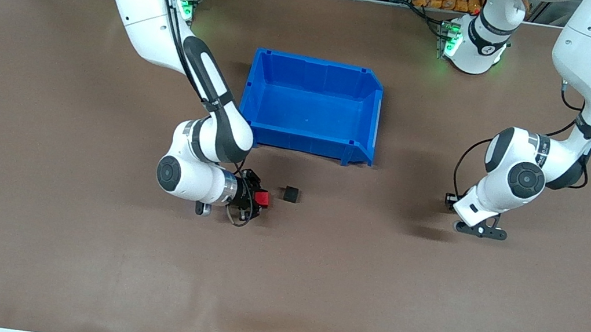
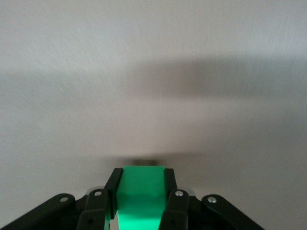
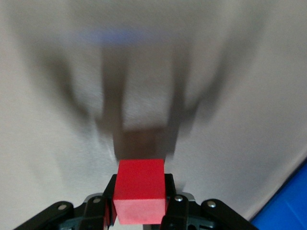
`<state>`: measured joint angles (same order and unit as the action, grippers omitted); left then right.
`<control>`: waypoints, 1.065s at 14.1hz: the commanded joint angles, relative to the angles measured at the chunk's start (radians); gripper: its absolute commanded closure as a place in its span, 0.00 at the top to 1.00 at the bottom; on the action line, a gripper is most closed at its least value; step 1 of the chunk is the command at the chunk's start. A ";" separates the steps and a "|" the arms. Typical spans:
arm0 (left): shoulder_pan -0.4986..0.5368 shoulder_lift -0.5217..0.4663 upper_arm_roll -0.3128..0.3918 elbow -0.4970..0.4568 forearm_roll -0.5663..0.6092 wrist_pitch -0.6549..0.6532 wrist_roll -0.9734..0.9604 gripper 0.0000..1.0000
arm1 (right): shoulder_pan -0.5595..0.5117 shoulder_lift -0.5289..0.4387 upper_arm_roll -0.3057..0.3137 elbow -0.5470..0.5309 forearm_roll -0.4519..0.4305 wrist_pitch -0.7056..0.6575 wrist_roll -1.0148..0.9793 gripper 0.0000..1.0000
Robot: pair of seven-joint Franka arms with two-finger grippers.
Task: Attach green and red cubes to black cube
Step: 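Carry the red cube toward the black cube while the left gripper lifts the green cube, then place the red cube against the black cube and open the right gripper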
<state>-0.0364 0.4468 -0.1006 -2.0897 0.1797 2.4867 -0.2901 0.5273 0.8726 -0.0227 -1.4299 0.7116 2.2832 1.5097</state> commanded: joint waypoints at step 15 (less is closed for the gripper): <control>-0.374 0.311 -0.065 0.568 -0.118 -0.184 -1.642 0.00 | 0.033 -0.036 -0.042 -0.038 -0.026 0.079 0.101 1.00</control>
<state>-0.3752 0.7076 -0.1724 -1.5873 0.0754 2.3203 -1.8520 0.5898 0.8686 -0.0466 -1.4627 0.7100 2.3855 1.6177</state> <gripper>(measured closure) 0.604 0.070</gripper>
